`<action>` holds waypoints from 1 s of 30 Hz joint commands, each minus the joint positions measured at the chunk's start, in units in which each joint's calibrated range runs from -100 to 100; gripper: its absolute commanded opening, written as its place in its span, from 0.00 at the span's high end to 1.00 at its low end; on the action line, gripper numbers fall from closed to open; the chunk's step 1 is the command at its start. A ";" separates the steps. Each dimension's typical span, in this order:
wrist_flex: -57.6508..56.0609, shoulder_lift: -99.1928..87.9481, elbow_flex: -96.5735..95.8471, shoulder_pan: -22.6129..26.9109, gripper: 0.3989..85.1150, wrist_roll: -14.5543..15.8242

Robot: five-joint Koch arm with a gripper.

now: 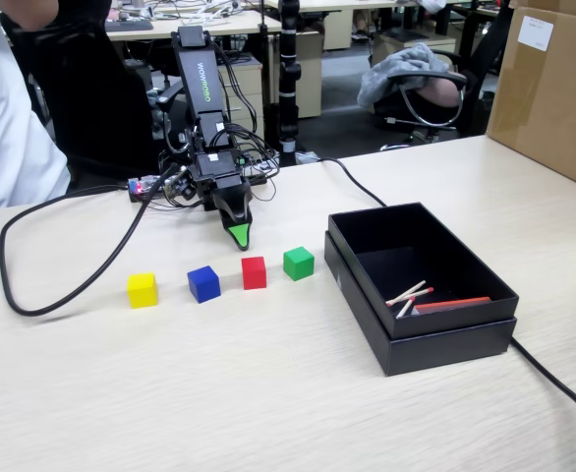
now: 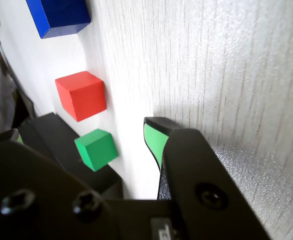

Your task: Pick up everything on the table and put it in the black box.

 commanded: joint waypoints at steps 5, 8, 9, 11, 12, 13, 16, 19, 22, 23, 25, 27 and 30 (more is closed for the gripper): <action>-0.41 0.00 -0.30 0.00 0.43 -0.05; -0.41 0.00 -0.30 0.00 0.43 -0.05; -0.41 0.00 -0.30 0.00 0.43 -0.05; -0.41 0.00 -0.30 0.00 0.43 -0.05; -0.41 0.00 -0.30 0.00 0.43 -0.05; -0.41 0.00 -0.30 0.05 0.43 -0.05; -0.41 0.00 -0.30 0.00 0.43 -0.05; -0.41 0.00 -0.30 0.00 0.43 -0.05; -0.41 0.00 -0.30 0.00 0.43 -0.05; -0.41 0.00 -0.30 0.00 0.43 -0.05; -0.41 0.00 -0.30 0.00 0.43 -0.05; -0.41 -0.11 -0.12 0.05 0.43 -0.05; -0.41 -0.57 -0.21 0.93 0.44 -0.24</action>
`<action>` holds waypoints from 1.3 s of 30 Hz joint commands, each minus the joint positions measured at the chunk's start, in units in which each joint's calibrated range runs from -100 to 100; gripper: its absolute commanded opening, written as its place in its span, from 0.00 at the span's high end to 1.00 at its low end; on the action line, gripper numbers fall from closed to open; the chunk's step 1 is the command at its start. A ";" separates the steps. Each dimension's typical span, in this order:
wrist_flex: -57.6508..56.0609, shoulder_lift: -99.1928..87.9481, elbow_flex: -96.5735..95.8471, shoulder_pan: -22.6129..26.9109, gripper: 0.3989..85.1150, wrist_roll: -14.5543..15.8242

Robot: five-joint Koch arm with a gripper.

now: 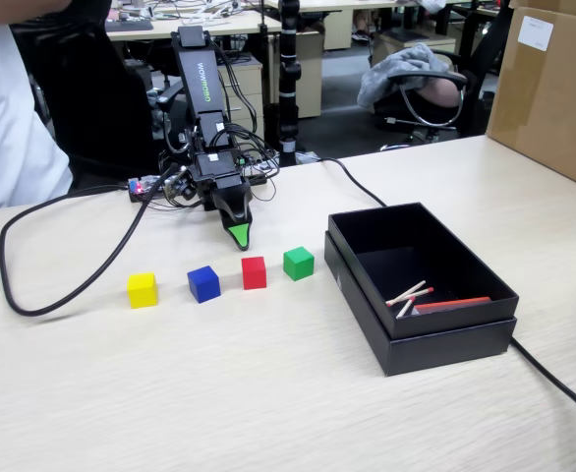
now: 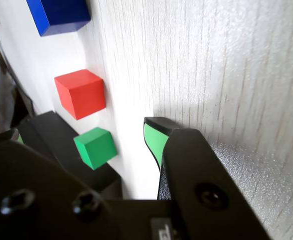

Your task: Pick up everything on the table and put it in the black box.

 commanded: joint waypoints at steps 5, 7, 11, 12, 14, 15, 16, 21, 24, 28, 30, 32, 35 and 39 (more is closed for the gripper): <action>-1.10 -2.38 -0.21 0.59 0.44 -0.93; -1.53 -4.10 -0.03 0.59 0.44 -1.12; -8.01 -9.95 2.32 0.49 0.44 -1.90; -11.38 -11.79 3.50 0.49 0.44 -1.90; -16.91 -13.51 5.86 0.24 0.44 -1.90; -19.07 -13.51 7.31 -0.05 0.44 -1.90; -21.15 -13.51 8.94 -0.39 0.44 -1.90; -35.75 -13.40 20.37 -2.25 0.44 -1.90; -45.25 -12.13 29.52 -3.42 0.44 -1.90; -58.12 -4.90 44.12 -6.01 0.44 -1.90; -62.87 0.03 50.74 -7.47 0.44 -2.00; -66.76 5.65 57.45 -9.47 0.44 -2.78; -68.40 12.88 63.79 -12.11 0.44 -4.30; -68.49 22.75 69.60 -16.12 0.44 -7.37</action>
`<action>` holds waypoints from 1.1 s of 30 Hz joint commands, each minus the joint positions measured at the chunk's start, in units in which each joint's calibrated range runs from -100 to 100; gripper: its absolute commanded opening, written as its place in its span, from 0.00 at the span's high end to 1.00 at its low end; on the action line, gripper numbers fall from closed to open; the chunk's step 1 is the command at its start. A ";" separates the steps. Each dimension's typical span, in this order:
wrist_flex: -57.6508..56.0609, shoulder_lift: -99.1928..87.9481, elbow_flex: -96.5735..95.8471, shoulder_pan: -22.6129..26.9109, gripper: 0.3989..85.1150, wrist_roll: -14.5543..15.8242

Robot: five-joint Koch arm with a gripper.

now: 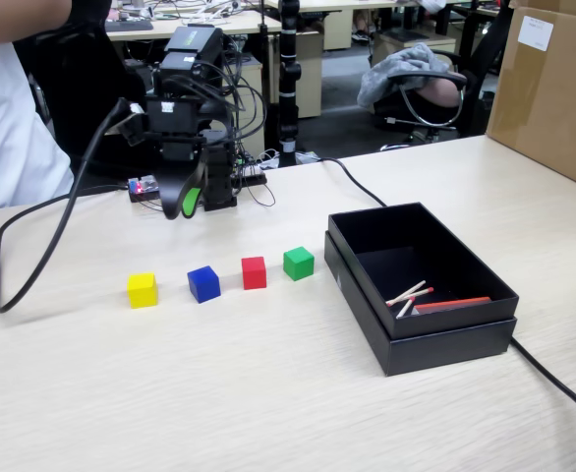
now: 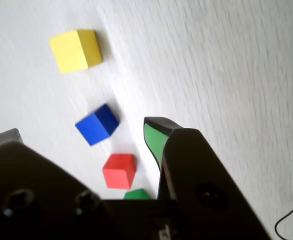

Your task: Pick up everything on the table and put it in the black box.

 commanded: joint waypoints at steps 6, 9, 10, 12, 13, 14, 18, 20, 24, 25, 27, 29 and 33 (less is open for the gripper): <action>-0.51 18.17 13.76 -5.86 0.44 -5.42; -0.51 24.71 17.38 -6.69 0.44 -6.40; -0.51 27.00 18.38 -6.84 0.44 -6.64; -0.51 31.59 20.10 -6.94 0.44 -7.03; -0.51 33.54 20.83 -6.89 0.44 -7.13; -0.51 35.26 21.64 -6.89 0.44 -7.18; -0.51 41.57 23.91 -6.20 0.44 -7.18; -0.42 43.98 24.82 -5.86 0.44 -7.13; -0.42 48.23 26.54 -5.23 0.44 -7.08; -0.42 49.26 26.54 -5.13 0.44 -7.13; -0.51 51.21 26.54 -4.98 0.44 -7.13; -0.42 54.20 26.54 -4.93 0.45 -7.13; -0.42 56.26 27.35 -4.79 0.56 -6.74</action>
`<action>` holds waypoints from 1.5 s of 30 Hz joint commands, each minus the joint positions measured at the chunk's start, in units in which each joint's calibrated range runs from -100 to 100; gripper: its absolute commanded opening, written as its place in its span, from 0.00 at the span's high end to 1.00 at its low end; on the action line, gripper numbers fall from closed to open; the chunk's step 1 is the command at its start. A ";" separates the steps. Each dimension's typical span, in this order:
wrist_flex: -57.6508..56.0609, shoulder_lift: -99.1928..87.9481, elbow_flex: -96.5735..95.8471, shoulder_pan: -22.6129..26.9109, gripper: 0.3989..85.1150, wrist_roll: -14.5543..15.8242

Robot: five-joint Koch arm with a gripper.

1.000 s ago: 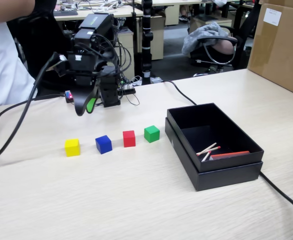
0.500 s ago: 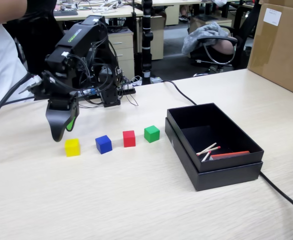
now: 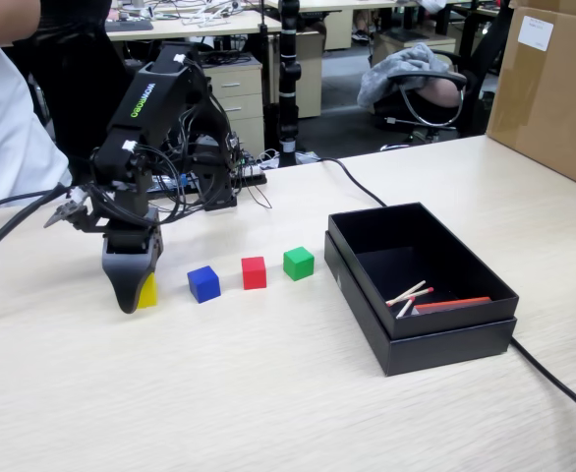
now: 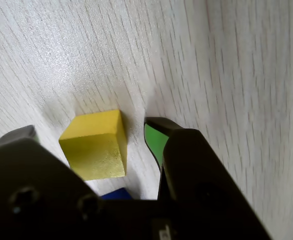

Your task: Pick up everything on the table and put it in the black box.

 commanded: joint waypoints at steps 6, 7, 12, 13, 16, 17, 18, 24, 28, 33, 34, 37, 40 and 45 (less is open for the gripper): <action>0.69 1.01 4.07 0.15 0.94 0.24; 0.69 0.90 4.34 0.15 0.99 0.20; -0.09 -13.10 4.34 1.61 0.99 0.54; -0.09 -14.48 4.34 1.86 0.99 0.63; -0.18 -23.31 5.16 4.64 0.99 1.37; -0.09 -26.18 5.52 5.91 0.99 1.71; -0.09 -27.90 6.61 7.33 0.99 2.39; -3.29 -29.62 21.02 18.80 0.99 7.37; -3.81 -23.54 30.45 23.74 0.99 8.99; -3.81 -9.77 39.61 29.35 0.99 10.55; -3.81 -7.36 40.52 29.84 0.99 10.74; -3.81 -0.25 45.14 31.21 0.99 11.72; -3.81 7.32 48.77 31.89 0.99 12.55; -3.81 13.98 48.40 32.23 0.99 12.60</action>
